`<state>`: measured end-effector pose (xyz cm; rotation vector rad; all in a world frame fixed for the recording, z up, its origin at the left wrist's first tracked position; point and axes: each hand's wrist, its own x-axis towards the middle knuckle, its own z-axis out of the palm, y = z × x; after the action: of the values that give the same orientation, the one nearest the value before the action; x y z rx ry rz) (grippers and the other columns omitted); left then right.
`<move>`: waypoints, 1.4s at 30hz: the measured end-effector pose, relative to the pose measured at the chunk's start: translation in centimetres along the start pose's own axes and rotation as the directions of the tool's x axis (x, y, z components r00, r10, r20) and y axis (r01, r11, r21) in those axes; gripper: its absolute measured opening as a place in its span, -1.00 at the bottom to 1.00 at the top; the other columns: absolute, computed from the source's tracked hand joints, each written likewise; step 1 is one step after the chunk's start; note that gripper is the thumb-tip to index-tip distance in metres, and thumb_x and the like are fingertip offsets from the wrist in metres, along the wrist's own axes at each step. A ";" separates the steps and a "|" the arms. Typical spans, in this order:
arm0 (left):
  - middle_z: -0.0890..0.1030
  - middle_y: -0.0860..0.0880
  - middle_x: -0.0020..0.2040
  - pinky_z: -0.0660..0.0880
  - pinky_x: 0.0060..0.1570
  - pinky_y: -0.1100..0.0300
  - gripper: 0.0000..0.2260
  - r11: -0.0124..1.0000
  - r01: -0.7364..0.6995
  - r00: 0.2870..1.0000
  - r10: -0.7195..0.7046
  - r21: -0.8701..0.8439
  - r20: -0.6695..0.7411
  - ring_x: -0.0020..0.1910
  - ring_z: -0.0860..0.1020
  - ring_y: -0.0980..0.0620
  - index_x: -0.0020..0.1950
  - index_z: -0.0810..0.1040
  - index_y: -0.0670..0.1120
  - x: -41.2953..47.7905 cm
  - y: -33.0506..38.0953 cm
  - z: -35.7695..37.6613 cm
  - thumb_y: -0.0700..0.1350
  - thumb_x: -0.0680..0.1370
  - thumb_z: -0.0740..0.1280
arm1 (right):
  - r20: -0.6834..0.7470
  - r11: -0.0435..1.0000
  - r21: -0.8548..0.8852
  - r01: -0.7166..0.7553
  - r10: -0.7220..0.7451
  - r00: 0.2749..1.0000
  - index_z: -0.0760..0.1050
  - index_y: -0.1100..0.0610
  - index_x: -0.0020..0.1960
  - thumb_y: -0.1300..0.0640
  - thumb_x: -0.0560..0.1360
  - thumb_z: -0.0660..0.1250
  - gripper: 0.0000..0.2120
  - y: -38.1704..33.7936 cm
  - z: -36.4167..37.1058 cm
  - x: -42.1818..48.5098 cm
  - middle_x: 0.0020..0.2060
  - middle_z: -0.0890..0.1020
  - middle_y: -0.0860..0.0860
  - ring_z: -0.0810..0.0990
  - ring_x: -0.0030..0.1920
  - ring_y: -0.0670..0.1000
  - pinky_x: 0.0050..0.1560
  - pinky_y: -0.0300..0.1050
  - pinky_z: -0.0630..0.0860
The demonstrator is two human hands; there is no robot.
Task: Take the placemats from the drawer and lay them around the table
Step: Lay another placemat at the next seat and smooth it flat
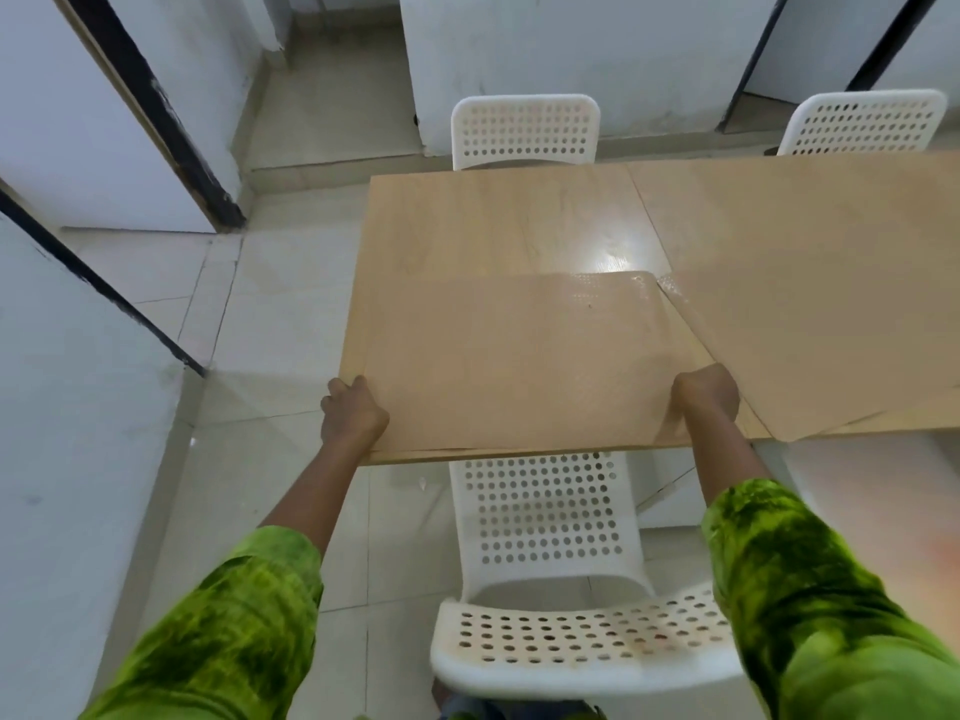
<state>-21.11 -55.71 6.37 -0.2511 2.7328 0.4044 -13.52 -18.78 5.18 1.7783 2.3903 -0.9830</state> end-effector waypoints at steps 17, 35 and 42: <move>0.27 -0.20 0.30 0.32 0.22 -0.08 -0.66 0.997 0.035 0.994 -0.028 0.063 -0.102 0.28 0.27 -0.21 0.28 0.35 -0.19 -1.2 0.7 0.5 -0.21 0.50 0.18 | -0.121 0.984 -0.079 0.159 -0.168 0.978 0.40 0.28 0.23 0.25 0.47 0.22 -0.66 0.2 0.1 -1.5 0.26 0.41 0.24 0.31 0.30 0.24 0.18 0.09 0.38; -0.16 0.00 0.58 -0.22 0.50 -0.02 -0.44 0.643 -0.726 0.688 0.685 0.246 0.241 0.55 -0.20 0.04 0.56 -0.14 0.02 10.6 14.1 3.1 0.15 0.61 -0.07 | 0.487 0.416 -0.258 0.872 -0.724 0.489 -0.02 -0.04 0.53 0.02 0.62 -0.07 -0.51 -13.9 11.9 -3.2 0.56 -0.02 -0.06 -0.13 0.55 0.02 0.50 0.11 -0.16; -0.10 0.02 0.58 -0.17 0.48 -0.04 -0.30 0.762 -0.547 0.811 0.586 0.346 -0.009 0.56 -0.13 -0.02 0.53 -0.08 0.19 12.5 9.8 4.0 0.32 0.40 -0.34 | 0.357 0.546 -0.308 0.779 -0.692 0.627 -0.06 -0.02 0.54 -0.03 0.62 -0.11 -0.50 -12.0 11.6 -0.1 0.56 -0.05 -0.09 -0.14 0.55 -0.01 0.51 0.07 -0.19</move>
<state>-33.46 -46.69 0.52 0.6892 2.8870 0.0707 -27.89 -26.38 1.61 0.4332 2.9302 -0.4804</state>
